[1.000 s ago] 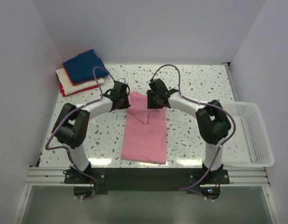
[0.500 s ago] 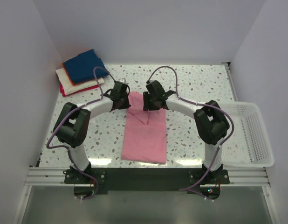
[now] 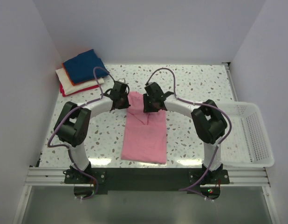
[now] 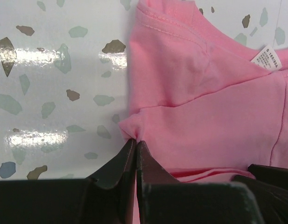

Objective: Fold and stack the t-shirts
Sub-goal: Fold the tshirt

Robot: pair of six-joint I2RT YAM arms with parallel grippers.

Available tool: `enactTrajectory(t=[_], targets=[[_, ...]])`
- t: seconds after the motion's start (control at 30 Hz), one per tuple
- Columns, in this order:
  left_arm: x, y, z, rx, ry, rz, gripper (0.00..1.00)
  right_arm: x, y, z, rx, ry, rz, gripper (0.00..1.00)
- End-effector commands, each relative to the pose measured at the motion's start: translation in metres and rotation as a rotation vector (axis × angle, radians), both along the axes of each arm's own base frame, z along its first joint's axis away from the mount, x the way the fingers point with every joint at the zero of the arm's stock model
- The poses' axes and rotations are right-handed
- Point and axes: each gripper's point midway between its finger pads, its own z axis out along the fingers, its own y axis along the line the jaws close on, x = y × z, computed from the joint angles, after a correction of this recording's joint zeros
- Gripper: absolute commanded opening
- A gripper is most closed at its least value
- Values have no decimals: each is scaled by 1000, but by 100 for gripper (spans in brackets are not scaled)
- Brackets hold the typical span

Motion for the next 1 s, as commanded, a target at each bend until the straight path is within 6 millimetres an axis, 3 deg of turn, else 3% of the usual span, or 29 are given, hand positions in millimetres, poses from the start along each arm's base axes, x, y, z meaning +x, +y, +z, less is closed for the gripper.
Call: enactTrajectory(t=[0.0, 0.13, 0.27, 0.3, 0.47, 0.63, 0.83, 0.97], targets=[[21, -6, 17, -44, -66, 11, 8, 0, 2, 7, 17, -19, -16, 33], [22, -6, 18, -47, -68, 10, 8, -3, 2, 12, 37, -21, -16, 13], [24, -8, 20, -53, -72, 5, 8, -8, -2, 19, 50, -36, -26, 0], [25, -9, 22, -55, -77, 3, 9, -9, -3, 28, 63, -53, -34, 0], [29, -14, 23, -73, -79, -7, 11, -17, -17, 34, 63, -85, -76, 0], [37, -22, 29, -99, -93, -15, 14, -25, -29, 31, 45, -98, -105, 0], [47, -31, 40, -133, -119, -20, 28, -30, -39, 30, 16, -121, -134, 0], [54, -40, 47, -159, -142, -40, 28, -31, -47, 29, -9, -137, -170, 0]])
